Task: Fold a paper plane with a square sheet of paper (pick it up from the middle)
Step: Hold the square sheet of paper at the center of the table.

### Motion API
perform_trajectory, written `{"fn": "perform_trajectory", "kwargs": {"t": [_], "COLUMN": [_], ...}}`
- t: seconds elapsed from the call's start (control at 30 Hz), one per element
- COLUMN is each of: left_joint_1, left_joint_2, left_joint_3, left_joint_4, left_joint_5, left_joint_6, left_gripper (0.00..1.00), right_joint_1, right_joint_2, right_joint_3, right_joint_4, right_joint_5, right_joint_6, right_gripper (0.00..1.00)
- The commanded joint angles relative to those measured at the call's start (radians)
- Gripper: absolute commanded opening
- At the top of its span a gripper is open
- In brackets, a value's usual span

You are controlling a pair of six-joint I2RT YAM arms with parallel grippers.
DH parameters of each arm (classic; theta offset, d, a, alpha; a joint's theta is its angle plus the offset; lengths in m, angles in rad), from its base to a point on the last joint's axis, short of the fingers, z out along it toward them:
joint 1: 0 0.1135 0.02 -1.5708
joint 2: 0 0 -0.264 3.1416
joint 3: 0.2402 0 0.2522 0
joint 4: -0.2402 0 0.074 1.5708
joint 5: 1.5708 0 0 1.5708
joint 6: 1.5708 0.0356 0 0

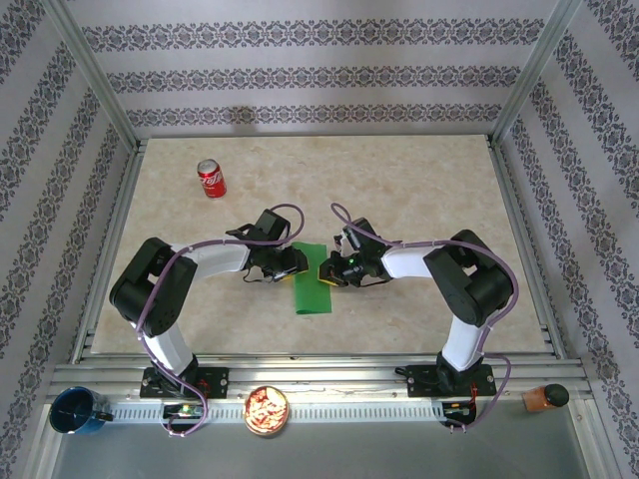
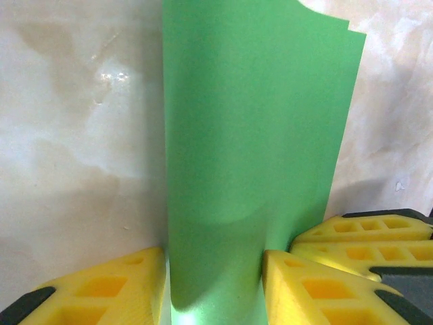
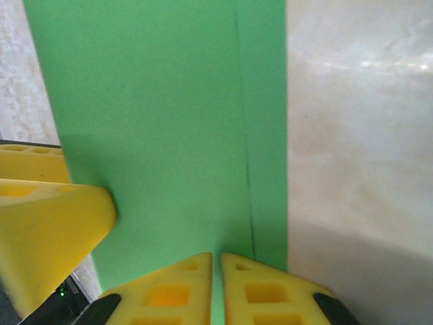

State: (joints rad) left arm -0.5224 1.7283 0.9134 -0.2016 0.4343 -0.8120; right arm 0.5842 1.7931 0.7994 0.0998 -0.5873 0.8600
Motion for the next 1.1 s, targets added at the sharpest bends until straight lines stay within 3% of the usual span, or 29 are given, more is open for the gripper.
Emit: {"fn": "perform_trajectory", "kwargs": {"t": [0.0, 0.27, 0.43, 1.07], "left_joint_1": [-0.003, -0.004, -0.005, -0.05], "left_joint_2": [0.011, 0.008, 0.024, 0.067], "left_joint_3": [0.01, 0.011, 0.022, 0.083], "left_joint_4": [-0.058, -0.068, -0.081, -0.184], "left_joint_5": [0.001, -0.008, -0.013, -0.148], "left_joint_6": [0.032, 0.048, 0.047, 0.043], "left_gripper": [0.42, 0.42, 0.42, 0.47], "right_joint_1": [-0.02, -0.161, -0.211, -0.202], "right_joint_2": [-0.07, -0.317, -0.396, -0.361], "right_joint_3": [0.022, -0.139, -0.181, -0.167], "right_joint_4": [-0.054, -0.048, -0.061, -0.053], "right_joint_5": [0.008, 0.102, 0.099, 0.078], "right_joint_6": [-0.037, 0.02, 0.028, 0.031], "right_gripper": [0.18, 0.22, 0.22, 0.23]}}
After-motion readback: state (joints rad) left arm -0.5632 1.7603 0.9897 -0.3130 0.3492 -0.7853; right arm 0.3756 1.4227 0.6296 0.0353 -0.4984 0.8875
